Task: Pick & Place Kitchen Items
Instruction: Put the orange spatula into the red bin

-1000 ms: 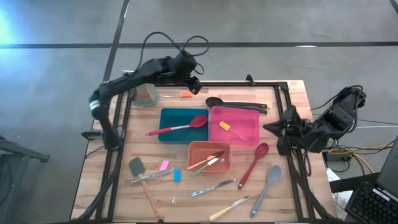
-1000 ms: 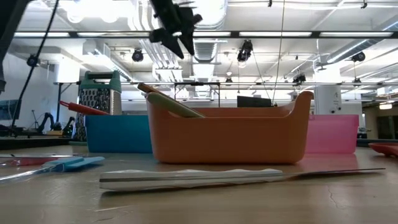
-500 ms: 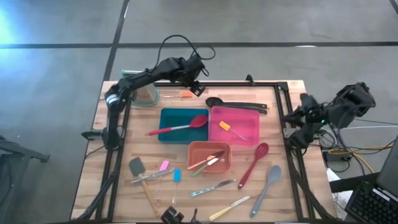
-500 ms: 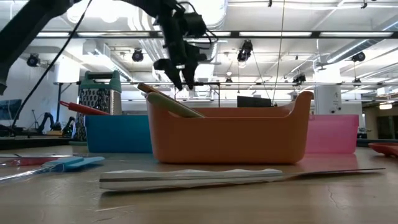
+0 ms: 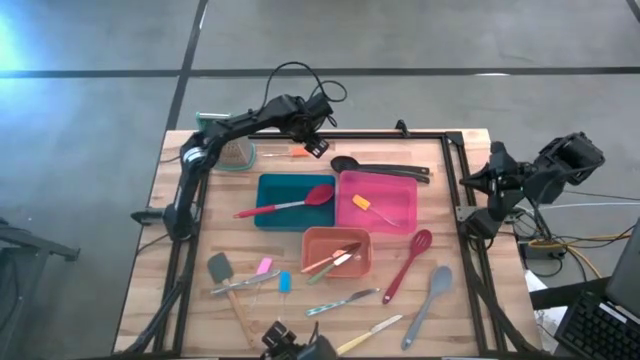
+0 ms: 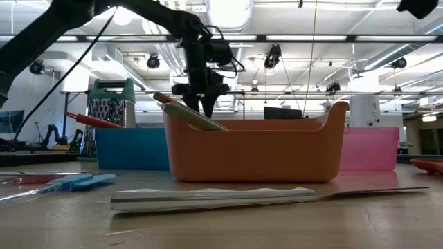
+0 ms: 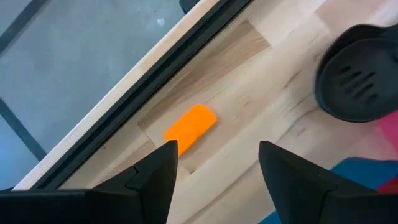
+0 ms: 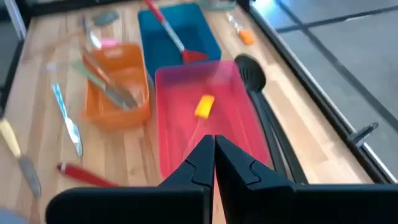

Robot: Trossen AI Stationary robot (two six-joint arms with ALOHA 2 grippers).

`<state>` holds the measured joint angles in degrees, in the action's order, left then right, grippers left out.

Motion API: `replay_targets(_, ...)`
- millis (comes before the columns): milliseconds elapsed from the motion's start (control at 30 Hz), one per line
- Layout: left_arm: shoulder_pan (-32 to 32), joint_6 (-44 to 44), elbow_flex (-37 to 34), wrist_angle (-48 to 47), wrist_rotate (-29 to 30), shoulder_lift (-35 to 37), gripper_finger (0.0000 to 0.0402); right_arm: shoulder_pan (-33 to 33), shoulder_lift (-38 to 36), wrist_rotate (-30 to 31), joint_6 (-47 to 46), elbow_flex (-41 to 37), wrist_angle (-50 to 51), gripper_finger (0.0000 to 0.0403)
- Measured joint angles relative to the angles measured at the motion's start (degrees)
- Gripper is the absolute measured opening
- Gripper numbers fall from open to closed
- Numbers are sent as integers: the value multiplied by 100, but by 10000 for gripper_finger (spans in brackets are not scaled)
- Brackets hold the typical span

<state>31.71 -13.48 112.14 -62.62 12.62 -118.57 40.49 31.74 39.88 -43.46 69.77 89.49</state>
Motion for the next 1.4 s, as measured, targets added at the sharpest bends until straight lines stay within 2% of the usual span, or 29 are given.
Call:
replay_targets(300, 38, 50, 0, 1, -167, -253, 229, 0, 1, -116, 30, -123, 15, 8)
replay_targets(533, 155, 569, -9, -108, -278, -440, 229, 0, 1, -120, 33, -123, 11, 8)
replay_targets(667, 293, 954, -89, -110, -611, -489, 229, 0, 1, -122, 35, -123, 9, 8)
replay_targets(900, 527, 964, -312, -114, -658, -563, 229, 0, 1, -131, 36, -123, 4, 8)
replay_targets(1400, 816, 1115, -872, 814, -786, -581, 229, 0, 1, -131, 39, -121, 0, 8)
